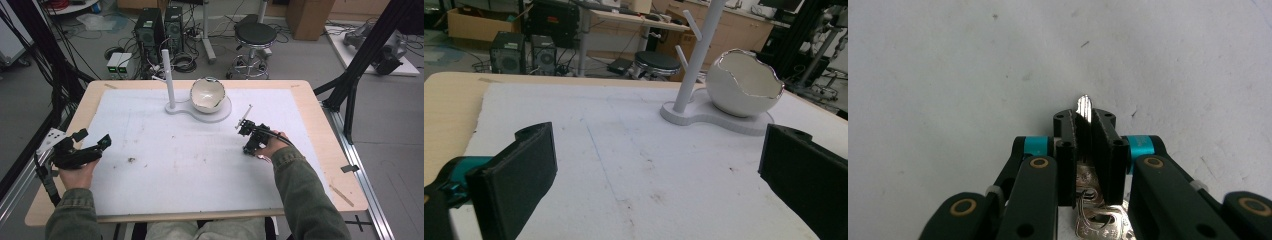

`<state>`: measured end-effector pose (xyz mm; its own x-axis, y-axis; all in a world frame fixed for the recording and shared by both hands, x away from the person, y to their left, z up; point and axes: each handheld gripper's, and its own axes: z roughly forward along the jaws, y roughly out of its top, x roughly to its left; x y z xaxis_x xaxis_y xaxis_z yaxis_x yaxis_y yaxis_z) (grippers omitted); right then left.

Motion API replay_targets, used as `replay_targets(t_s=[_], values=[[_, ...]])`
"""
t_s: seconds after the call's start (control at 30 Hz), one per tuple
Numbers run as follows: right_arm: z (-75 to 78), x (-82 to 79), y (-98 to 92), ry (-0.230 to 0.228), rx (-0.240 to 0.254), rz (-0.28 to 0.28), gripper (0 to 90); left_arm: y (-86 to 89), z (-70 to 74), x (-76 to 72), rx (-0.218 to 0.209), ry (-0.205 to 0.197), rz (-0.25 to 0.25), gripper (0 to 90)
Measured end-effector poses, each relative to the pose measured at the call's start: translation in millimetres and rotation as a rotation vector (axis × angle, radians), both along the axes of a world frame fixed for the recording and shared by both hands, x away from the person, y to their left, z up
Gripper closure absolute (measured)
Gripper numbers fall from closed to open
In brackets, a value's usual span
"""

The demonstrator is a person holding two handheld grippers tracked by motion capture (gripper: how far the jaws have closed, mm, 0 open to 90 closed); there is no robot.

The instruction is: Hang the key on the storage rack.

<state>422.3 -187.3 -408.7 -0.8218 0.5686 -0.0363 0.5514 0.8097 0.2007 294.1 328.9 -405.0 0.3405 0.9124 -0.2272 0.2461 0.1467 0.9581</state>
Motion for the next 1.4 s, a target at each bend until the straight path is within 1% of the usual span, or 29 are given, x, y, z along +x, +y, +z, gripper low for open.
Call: replay_targets(t_s=[0.13,0.17,0.2,0.23,0.27,0.3,0.33,0.37,0.4,0.43,0.47,0.5,0.53,0.6,0.63,0.67,0.7,0.73,0.8,0.87,0.9,1.0,1.03,1.13,1.17,1.2,1.27,1.3,1.4], values=[[1.0,-0.9,-0.2,-0.015,-0.002,0.004,81.0,0.1,0.1,-0.1,0.0,0.0,0.0,2.5],[2.8,-1.1,-1.7,-0.008,0.022,-0.01,80.9,0.1,0.1,-0.1,0.001,0.0,0.0,2.5],[2.8,-1.1,-1.7,-0.008,0.022,-0.01,80.9,0.1,0.1,-0.1,0.001,0.0,0.0,2.6],[6.2,-2.4,-4.3,-0.012,0.048,-0.019,80.9,0.1,0.1,-0.1,0.001,0.0,0.001,2.5],[6.2,-2.4,-4.3,-0.012,0.048,-0.019,80.9,0.1,0.1,-0.1,0.001,0.0,0.0,2.5],[9.5,-3.1,-7.8,-0.024,0.064,-0.017,81.0,0.1,0.1,-0.2,0.002,-0.001,0.001,2.5],[9.5,-3.1,-7.8,-0.024,0.064,-0.017,81.0,0.1,0.1,-0.2,0.002,-0.001,0.001,2.5],[13.1,-4.2,-12.1,-0.028,0.083,-0.027,80.9,0.0,0.1,-0.2,0.002,0.0,0.0,2.5],[13.1,-4.2,-12.1,-0.028,0.083,-0.027,80.9,0.0,0.1,-0.2,0.003,0.0,-0.001,2.5],[17.1,-5.2,-16.6,-0.036,0.115,-0.035,80.9,-0.2,0.2,-0.4,0.003,0.001,0.0,2.5],[17.1,-5.2,-16.6,-0.036,0.115,-0.035,80.9,-0.4,0.2,-0.4,0.003,0.0,0.0,2.5],[21.3,-7.1,-20.4,-0.054,0.137,-0.049,81.0,-0.4,0.1,-0.4,0.003,0.001,0.0,2.5],[21.3,-7.1,-20.4,-0.054,0.137,-0.049,81.0,-0.4,0.1,-0.4,0.003,0.001,0.0,2.5],[25.6,-8.8,-24.0,-0.053,0.161,-0.063,81.0,-0.4,0.2,-0.5,0.005,0.001,-0.002,2.5],[28.8,-9.7,-27.1,-0.062,0.181,-0.063,81.0,-0.6,0.2,-0.5,0.005,0.0,-0.001,2.5],[28.8,-9.7,-27.1,-0.062,0.181,-0.063,81.0,-0.7,0.2,-0.5,0.005,0.0,-0.001,2.5],[33.3,-11.0,-29.6,-0.065,0.22,-0.075,81.0,-0.7,0.1,-0.4,0.005,0.001,-0.002,2.5],[33.3,-11.0,-29.6,-0.065,0.22,-0.075,81.0,-0.7,0.0,-0.3,0.006,0.001,-0.002,2.5],[37.9,-11.8,-32.5,-0.072,0.256,-0.08,81.0,-0.6,0.0,-0.2,0.005,0.001,-0.003,2.5],[41.3,-13.4,-34.2,-0.069,0.274,-0.094,81.0,-0.5,-0.1,-0.1,0.005,0.002,-0.003,2.6],[43.3,-14.1,-35.7,-0.08,0.291,-0.091,81.0,-0.5,-0.1,-0.1,0.005,0.002,-0.003,2.6],[45.9,-14.9,-36.5,-0.08,0.309,-0.099,81.0,-0.5,-0.2,0.0,0.006,0.002,-0.003,2.5],[48.7,-15.1,-37.0,-0.084,0.327,-0.092,81.0,-0.8,-0.3,0.1,0.005,0.003,-0.002,2.5],[52.7,-15.5,-36.2,-0.084,0.328,-0.101,81.0,-1.0,-0.3,0.1,0.005,0.003,-0.002,2.5],[57.8,-15.5,-36.0,-0.097,0.342,-0.105,81.1,-1.0,-0.2,0.0,0.006,0.004,-0.002,2.5],[57.8,-15.5,-36.0,-0.097,0.342,-0.105,81.1,-1.0,-0.1,-0.1,0.006,0.003,-0.002,2.5],[63.1,-15.3,-36.5,-0.107,0.368,-0.11,81.0,-0.8,0.0,-0.3,0.006,0.001,-0.002,2.5],[66.2,-16.2,-36.2,-0.105,0.371,-0.12,81.0,-0.7,0.0,-0.3,0.006,0.001,-0.002,2.5],[73.4,-16.0,-37.3,-0.129,0.406,-0.125,81.0,-0.4,-0.1,-0.3,0.005,0.002,-0.002,2.5]])
